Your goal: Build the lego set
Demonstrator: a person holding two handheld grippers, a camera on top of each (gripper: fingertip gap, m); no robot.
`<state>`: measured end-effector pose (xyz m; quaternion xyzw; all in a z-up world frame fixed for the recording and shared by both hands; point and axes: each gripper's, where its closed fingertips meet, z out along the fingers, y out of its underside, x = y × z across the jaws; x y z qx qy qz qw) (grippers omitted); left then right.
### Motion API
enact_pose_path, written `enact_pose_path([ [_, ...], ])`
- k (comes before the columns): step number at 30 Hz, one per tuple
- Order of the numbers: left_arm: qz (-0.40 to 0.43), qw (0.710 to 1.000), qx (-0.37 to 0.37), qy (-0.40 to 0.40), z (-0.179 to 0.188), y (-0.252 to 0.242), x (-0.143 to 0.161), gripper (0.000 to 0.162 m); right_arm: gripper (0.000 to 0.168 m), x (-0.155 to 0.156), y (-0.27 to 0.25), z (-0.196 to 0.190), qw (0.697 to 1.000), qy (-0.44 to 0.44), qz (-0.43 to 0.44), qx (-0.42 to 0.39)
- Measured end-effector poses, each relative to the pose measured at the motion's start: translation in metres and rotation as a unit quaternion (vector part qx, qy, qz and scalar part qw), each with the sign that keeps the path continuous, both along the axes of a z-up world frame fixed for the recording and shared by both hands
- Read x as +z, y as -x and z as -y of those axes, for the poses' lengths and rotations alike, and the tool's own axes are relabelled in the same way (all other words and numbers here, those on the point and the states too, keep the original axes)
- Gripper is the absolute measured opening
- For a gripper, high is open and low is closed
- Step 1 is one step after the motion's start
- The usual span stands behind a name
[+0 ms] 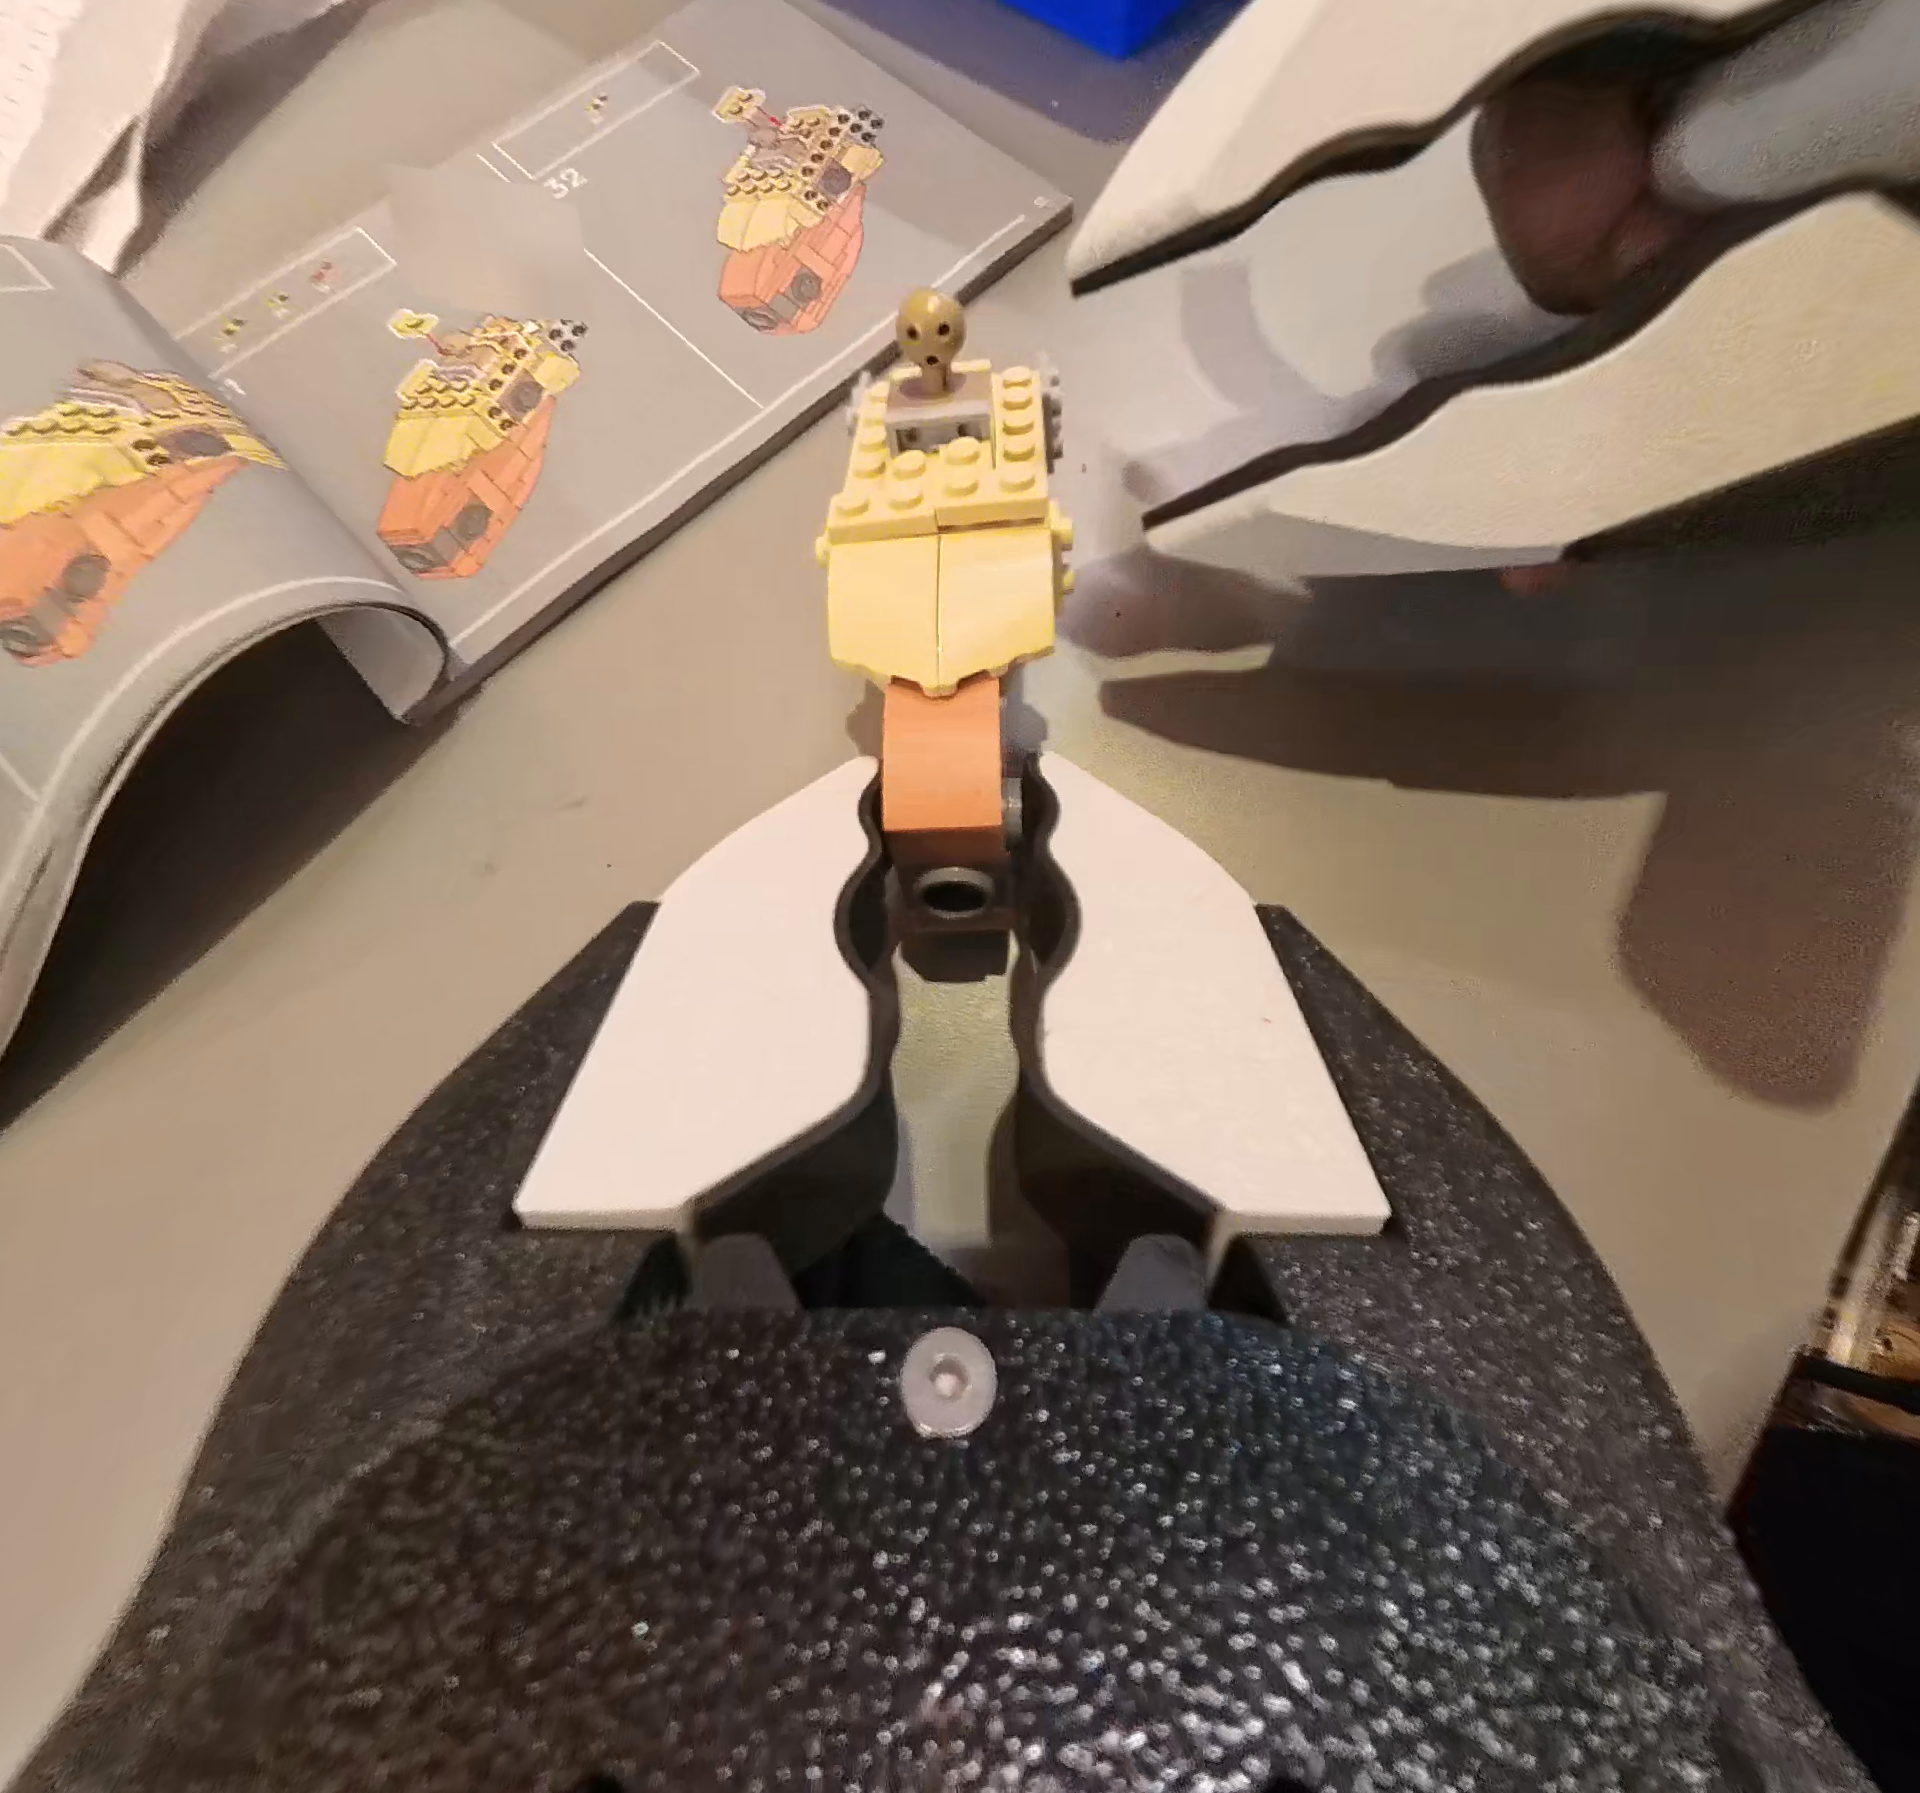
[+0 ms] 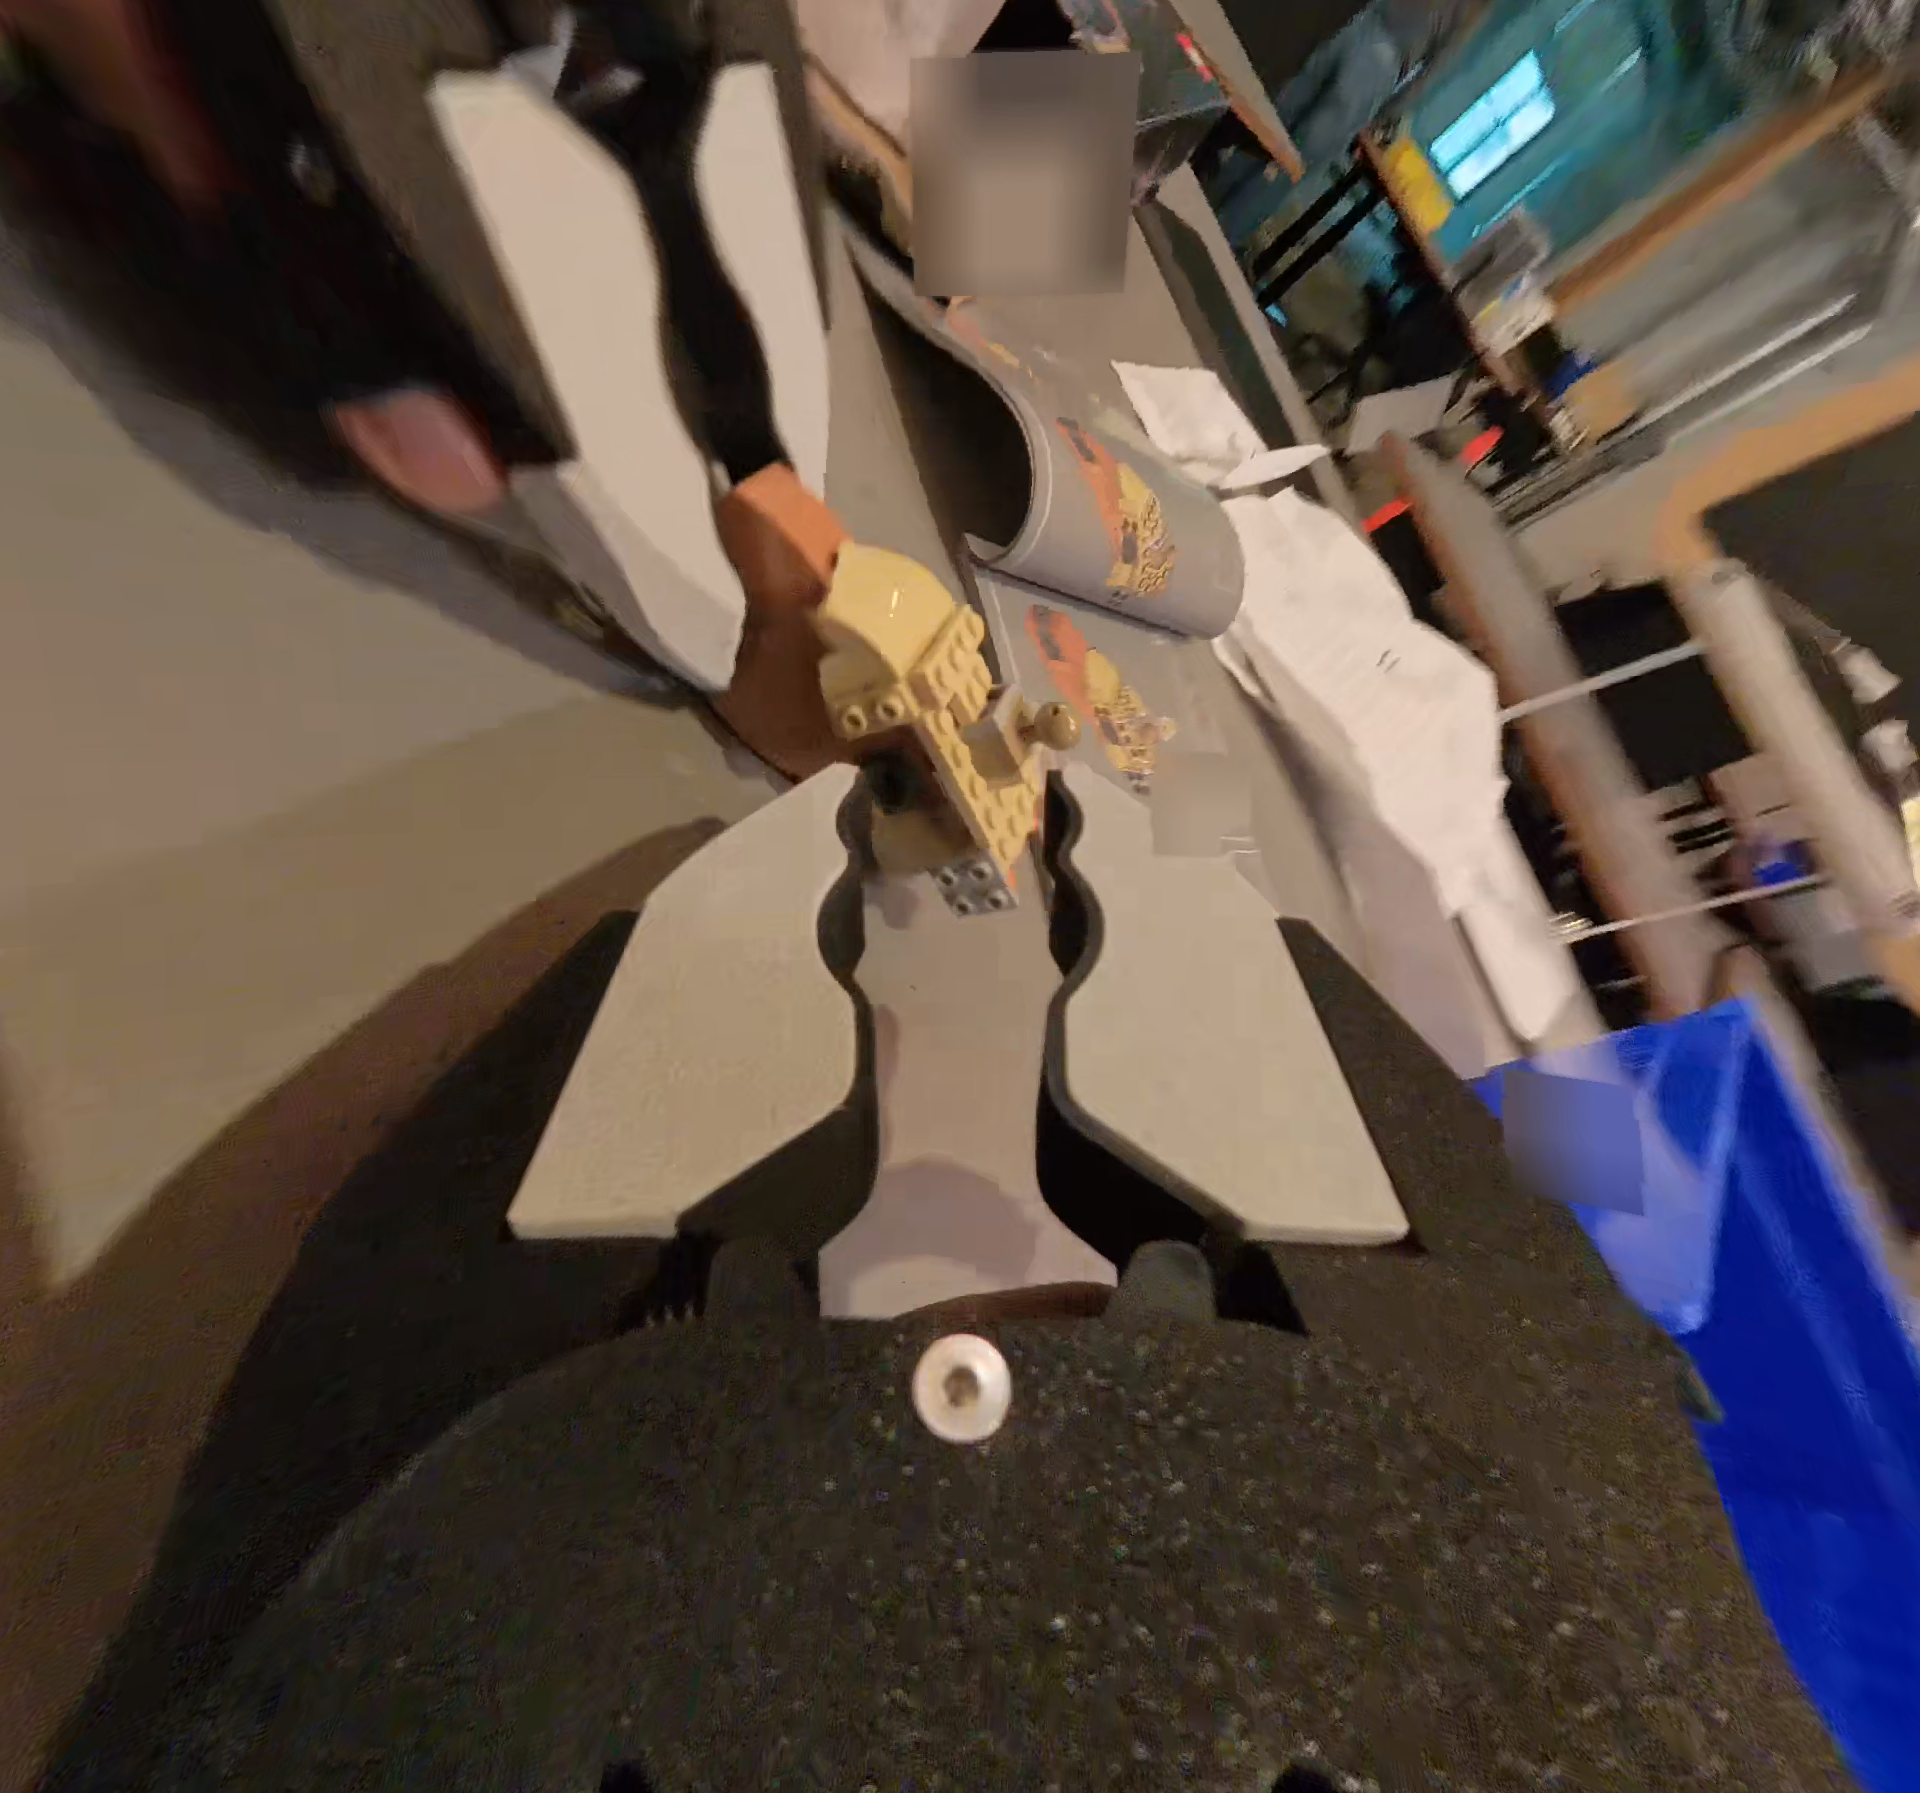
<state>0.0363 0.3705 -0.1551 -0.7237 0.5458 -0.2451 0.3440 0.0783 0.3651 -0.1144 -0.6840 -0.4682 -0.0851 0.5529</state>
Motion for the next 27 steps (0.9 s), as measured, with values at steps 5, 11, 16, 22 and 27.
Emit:
enact_pose_path([
  [5, 0.019, 0.999, -0.014, 0.049, 0.002, -0.001, 0.001, 0.023, 0.036, -0.006, 0.005, -0.005, 0.998, -0.020, 0.048, 0.028],
  [11, 0.022, 0.998, -0.016, 0.061, 0.003, 0.000, 0.001, 0.023, 0.039, -0.001, 0.016, -0.008, 0.994, -0.054, 0.073, 0.065],
  [16, 0.016, 0.999, -0.016, 0.049, 0.003, 0.000, 0.001, 0.022, 0.040, -0.003, 0.022, -0.007, 0.990, -0.060, 0.095, 0.091],
  [22, 0.011, 0.999, -0.013, 0.038, 0.003, 0.000, 0.000, 0.022, 0.040, -0.006, 0.022, -0.009, 0.987, -0.073, 0.114, 0.086],
  [27, 0.012, 0.999, -0.013, 0.037, 0.003, 0.000, 0.000, 0.022, 0.037, -0.010, 0.022, -0.011, 0.985, -0.075, 0.133, 0.086],
])
